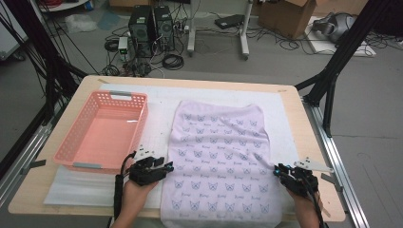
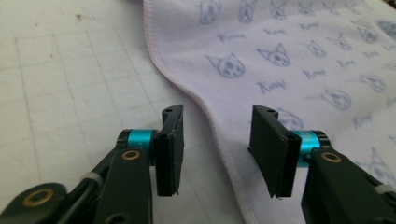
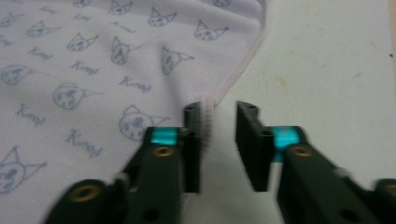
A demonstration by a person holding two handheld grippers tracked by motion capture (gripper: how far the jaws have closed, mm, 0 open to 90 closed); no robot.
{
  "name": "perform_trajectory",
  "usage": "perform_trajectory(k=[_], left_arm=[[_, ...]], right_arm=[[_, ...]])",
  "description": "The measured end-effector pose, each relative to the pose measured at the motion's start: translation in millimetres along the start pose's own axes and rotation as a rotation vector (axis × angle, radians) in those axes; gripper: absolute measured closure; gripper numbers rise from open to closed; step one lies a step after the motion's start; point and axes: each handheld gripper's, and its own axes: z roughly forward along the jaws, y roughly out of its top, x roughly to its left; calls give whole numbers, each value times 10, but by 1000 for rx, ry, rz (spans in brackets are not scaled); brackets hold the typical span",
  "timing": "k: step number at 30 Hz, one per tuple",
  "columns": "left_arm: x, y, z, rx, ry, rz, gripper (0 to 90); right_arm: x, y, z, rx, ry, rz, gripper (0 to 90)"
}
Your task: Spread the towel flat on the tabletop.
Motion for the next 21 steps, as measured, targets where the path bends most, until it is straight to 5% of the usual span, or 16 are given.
perform_trajectory(k=[9, 13, 15, 17, 18, 21], left_arm=[[-89, -183, -184, 13, -56, 2, 543], [-176, -240, -203, 8, -66, 14, 539], [-249, -277, -201, 3, -40, 55, 593], [-323, -311, -208, 1, 2, 140, 857], [-338, -308, -214, 5, 8, 136, 863], [-330, -316, -264, 21, 7, 104, 867]], right_arm=[[102, -136, -180, 71, 108, -50, 536], [177, -204, -178, 102, 89, -94, 539], [183, -210, -185, 96, 72, -87, 595], [182, -214, -202, 100, 64, -80, 744], [174, -213, -215, 106, 78, -82, 871], [188, -213, -264, 127, 62, -102, 878]])
